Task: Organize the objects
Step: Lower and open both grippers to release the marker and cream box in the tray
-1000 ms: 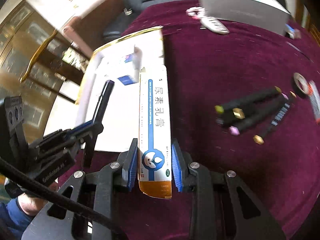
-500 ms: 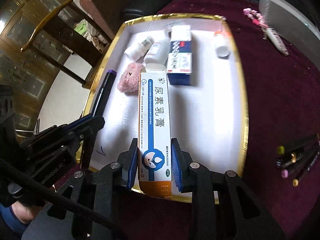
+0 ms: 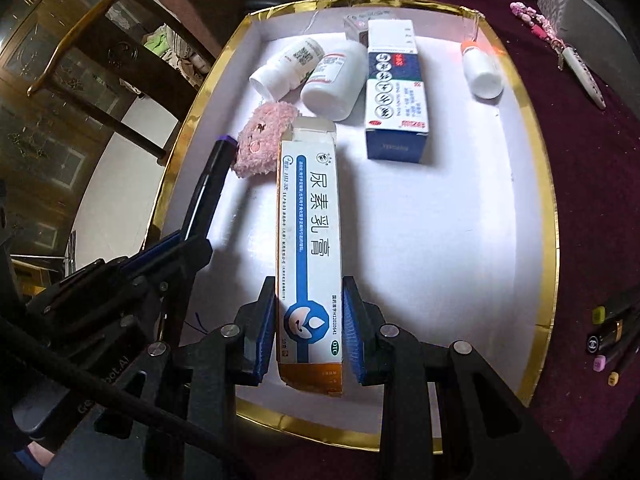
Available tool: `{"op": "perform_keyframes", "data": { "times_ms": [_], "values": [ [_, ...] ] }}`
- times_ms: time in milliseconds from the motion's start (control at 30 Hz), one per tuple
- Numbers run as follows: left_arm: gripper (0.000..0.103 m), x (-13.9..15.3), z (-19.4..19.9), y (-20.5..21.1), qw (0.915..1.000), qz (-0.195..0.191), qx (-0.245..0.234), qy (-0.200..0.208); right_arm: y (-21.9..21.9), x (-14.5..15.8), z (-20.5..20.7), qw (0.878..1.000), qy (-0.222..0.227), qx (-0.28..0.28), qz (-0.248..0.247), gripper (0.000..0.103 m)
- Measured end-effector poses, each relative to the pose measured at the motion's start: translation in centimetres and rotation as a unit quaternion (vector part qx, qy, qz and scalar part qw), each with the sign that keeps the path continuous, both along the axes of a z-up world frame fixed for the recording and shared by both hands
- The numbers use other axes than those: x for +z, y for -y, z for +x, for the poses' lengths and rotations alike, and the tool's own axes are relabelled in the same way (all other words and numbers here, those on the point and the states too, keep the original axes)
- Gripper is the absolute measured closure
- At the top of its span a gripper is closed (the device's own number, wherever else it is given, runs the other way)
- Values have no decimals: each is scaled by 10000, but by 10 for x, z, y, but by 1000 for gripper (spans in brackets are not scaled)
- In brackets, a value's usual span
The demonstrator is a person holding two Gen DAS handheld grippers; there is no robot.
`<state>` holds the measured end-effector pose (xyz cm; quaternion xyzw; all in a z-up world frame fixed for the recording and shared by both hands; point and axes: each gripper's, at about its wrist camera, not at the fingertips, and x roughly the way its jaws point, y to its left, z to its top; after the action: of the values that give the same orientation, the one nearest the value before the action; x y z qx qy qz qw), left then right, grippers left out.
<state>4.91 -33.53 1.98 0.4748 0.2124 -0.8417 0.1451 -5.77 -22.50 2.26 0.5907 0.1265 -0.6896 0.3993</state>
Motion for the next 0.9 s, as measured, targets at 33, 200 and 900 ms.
{"op": "perform_keyframes", "data": {
  "times_ms": [33, 200, 900],
  "values": [
    [91, 0, 0, 0, 10000, -21, 9, -14, 1, 0, 1, 10000, 9, 12, 2, 75],
    [91, -1, 1, 2, 10000, -11, -3, -30, 3, -3, 6, 10000, 53, 21, 6, 75],
    [91, 4, 4, 3, 9995, 300, 27, -42, -4, -2, 10, 9995, 281, -153, -19, 73]
  ]
}}
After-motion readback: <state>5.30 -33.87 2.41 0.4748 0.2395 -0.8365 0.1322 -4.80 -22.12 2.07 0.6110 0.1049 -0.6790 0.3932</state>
